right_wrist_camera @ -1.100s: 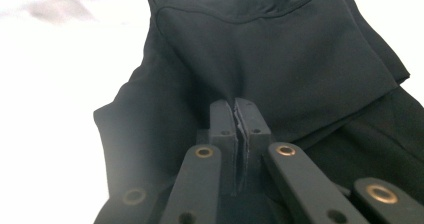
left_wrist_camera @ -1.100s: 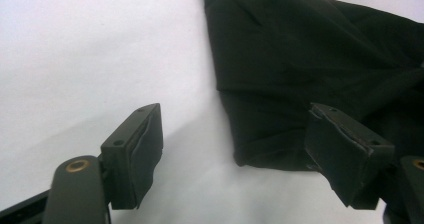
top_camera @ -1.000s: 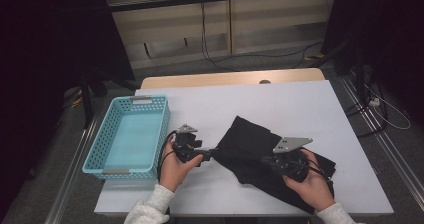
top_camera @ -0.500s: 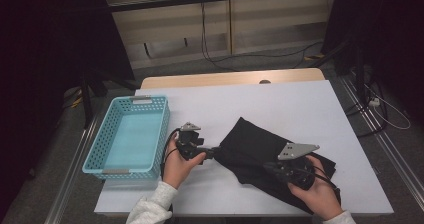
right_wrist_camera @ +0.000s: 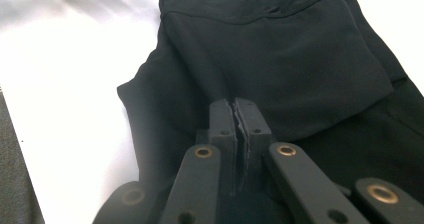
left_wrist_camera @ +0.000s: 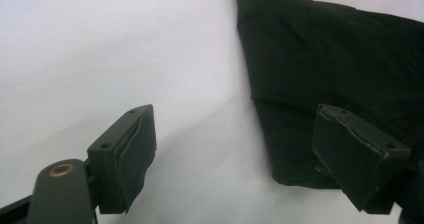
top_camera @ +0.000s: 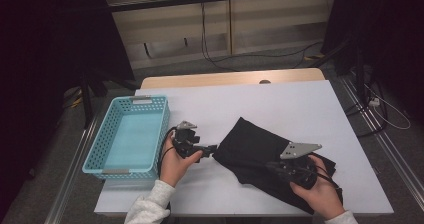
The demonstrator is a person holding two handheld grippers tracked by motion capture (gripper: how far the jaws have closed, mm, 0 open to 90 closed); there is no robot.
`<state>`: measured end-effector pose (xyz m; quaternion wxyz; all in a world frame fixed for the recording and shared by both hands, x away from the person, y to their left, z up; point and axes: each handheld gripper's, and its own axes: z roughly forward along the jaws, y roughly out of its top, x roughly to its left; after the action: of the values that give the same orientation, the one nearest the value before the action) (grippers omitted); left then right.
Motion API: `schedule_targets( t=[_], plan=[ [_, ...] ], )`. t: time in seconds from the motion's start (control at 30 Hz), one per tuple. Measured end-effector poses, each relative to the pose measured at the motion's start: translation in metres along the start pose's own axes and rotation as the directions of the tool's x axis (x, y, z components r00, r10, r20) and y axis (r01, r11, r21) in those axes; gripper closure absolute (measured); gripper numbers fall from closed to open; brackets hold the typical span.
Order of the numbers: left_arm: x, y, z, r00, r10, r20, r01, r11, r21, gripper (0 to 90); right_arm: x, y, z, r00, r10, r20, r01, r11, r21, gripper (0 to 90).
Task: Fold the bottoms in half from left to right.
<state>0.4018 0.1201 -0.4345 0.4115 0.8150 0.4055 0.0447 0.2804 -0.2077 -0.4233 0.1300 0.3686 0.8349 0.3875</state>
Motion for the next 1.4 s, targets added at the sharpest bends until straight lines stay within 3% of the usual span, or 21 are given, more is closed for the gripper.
schedule_targets(
  t=[0.57,0.73,0.8,0.87,0.97,1.1,1.23,1.4],
  plan=[
    [0.005,0.001,-0.005,0.9999,0.012,0.002,-0.012,0.9999,-0.002,17.3,-0.001,0.001,0.003,0.9998,0.010,-0.019,-0.010,1.000,0.009,90.0],
    [0.005,0.003,-0.002,0.9998,0.020,0.009,-0.020,0.9998,0.004,17.3,-0.005,0.003,-0.003,0.9992,0.034,-0.021,-0.035,0.999,-0.038,82.0],
    [0.005,0.003,-0.001,0.9998,0.019,0.011,-0.019,0.9998,0.006,17.3,-0.010,0.003,-0.005,0.9986,0.047,0.026,-0.046,0.998,-0.047,72.5],
    [0.004,0.003,0.000,0.9998,0.017,0.011,-0.017,0.9998,0.005,17.3,-0.019,0.001,-0.007,0.9947,0.074,0.072,-0.070,0.996,-0.059,66.0],
    [0.003,0.002,0.000,0.9997,0.022,0.008,-0.022,0.9997,0.012,17.2,-0.035,0.000,-0.006,0.9822,0.142,0.123,-0.133,0.988,-0.075,58.4],
    [0.003,0.002,0.000,0.9998,0.021,0.002,-0.021,0.9997,0.011,16.7,-0.055,0.003,0.000,0.9680,0.177,0.178,-0.165,0.983,-0.081,48.8],
    [0.003,0.001,-0.001,0.9998,0.019,-0.002,-0.019,0.9998,0.009,16.7,-0.064,0.005,0.009,0.9610,0.201,0.190,-0.189,0.979,-0.078,46.8],
    [0.005,0.000,-0.003,0.9999,0.012,-0.008,-0.012,0.9999,0.010,16.7,-0.071,0.007,0.016,0.9588,0.213,0.188,-0.204,0.977,-0.068,45.5]
  ],
)
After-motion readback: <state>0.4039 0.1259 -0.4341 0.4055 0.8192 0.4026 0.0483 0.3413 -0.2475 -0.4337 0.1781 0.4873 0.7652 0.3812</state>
